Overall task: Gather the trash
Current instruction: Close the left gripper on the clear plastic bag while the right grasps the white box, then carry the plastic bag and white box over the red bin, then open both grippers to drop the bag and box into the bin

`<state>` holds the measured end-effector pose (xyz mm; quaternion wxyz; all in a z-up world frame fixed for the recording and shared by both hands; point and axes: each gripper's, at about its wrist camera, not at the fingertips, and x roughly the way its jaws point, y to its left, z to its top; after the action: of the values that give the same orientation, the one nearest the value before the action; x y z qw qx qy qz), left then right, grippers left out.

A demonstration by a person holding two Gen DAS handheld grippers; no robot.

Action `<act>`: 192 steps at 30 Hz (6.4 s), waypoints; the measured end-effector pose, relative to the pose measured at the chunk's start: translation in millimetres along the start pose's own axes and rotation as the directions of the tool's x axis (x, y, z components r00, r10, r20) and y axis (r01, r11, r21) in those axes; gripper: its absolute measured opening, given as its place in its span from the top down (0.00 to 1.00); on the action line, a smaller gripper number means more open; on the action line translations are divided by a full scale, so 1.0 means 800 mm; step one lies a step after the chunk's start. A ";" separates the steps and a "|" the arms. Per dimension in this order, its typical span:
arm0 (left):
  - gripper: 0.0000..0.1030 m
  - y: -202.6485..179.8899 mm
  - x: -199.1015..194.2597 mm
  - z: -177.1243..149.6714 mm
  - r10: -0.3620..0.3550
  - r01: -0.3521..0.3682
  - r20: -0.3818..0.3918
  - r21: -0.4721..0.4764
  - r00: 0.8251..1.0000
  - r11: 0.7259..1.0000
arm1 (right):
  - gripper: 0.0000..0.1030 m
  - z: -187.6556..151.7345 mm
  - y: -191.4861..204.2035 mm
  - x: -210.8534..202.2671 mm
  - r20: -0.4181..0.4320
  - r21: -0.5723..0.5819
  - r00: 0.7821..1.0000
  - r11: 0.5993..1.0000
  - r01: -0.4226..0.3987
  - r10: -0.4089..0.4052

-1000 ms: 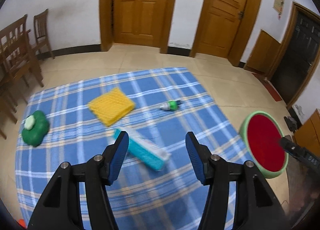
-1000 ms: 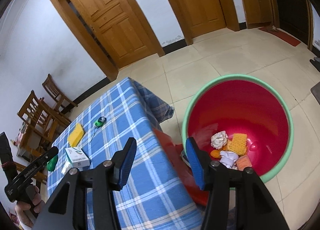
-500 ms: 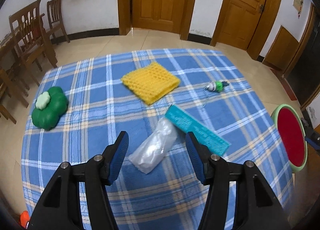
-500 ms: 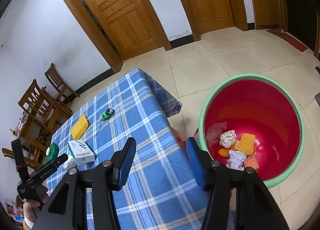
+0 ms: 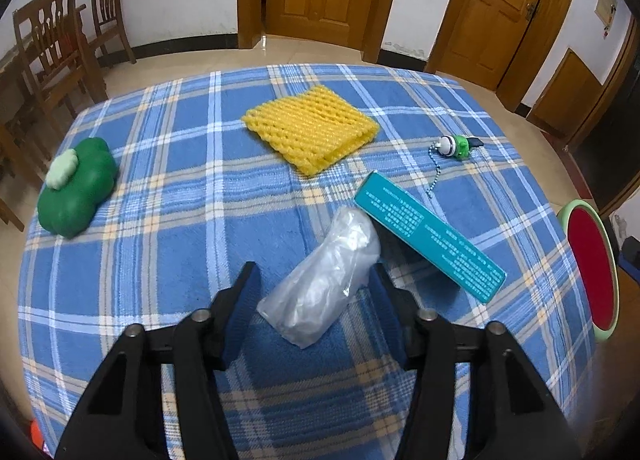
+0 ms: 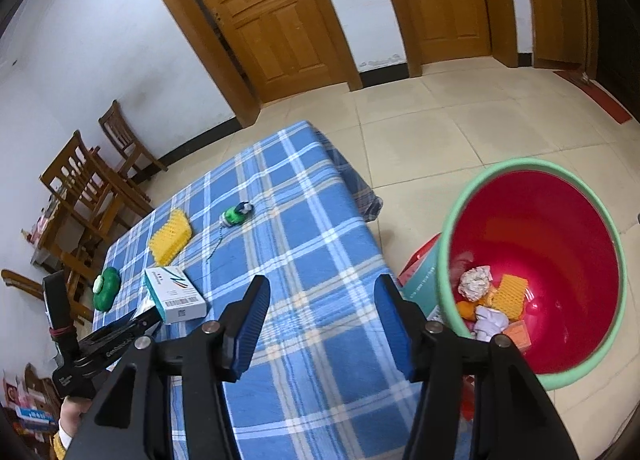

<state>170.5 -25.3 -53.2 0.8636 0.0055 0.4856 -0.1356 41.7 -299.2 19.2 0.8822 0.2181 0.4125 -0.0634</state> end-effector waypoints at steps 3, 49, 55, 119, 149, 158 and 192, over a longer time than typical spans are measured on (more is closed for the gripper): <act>0.58 0.001 0.001 -0.002 -0.009 0.009 0.006 -0.006 1.000 1.000 | 0.44 0.001 0.013 0.008 -0.015 -0.023 1.000 1.000 -0.014 0.014; 0.60 0.118 -0.056 -0.072 0.066 -0.034 0.075 -0.364 0.995 0.931 | 0.35 -0.066 0.207 0.147 -0.227 -0.456 0.971 0.873 -0.172 0.073; 0.60 0.112 -0.058 -0.072 0.062 -0.031 0.075 -0.359 0.995 0.933 | 0.41 -0.074 0.203 0.140 -0.202 -0.475 0.977 0.865 -0.160 0.070; 0.60 -0.178 -0.081 -0.007 -0.277 0.274 0.033 0.085 0.960 0.958 | 0.41 -0.027 -0.120 -0.073 0.166 0.123 0.985 0.992 0.018 -0.038; 0.60 -0.371 -0.029 -0.017 -0.355 0.375 -0.124 0.379 0.927 0.846 | 0.40 -0.046 -0.254 -0.087 0.146 0.399 0.967 0.907 0.135 -0.208; 0.60 -0.412 -0.019 -0.030 -0.366 0.399 -0.161 0.432 0.916 0.809 | 0.40 -0.043 -0.266 -0.101 0.182 0.434 0.958 0.892 0.123 -0.220; 0.43 -0.267 -0.027 0.037 -0.218 0.210 0.007 0.245 0.976 0.947 | 0.22 -0.041 -0.255 -0.078 0.119 0.415 0.970 0.898 0.145 -0.211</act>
<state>133.4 -229.9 7.0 0.8447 0.0563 0.4483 -0.2868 -81.7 -472.1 -20.2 0.8389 0.3508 0.3363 -0.2450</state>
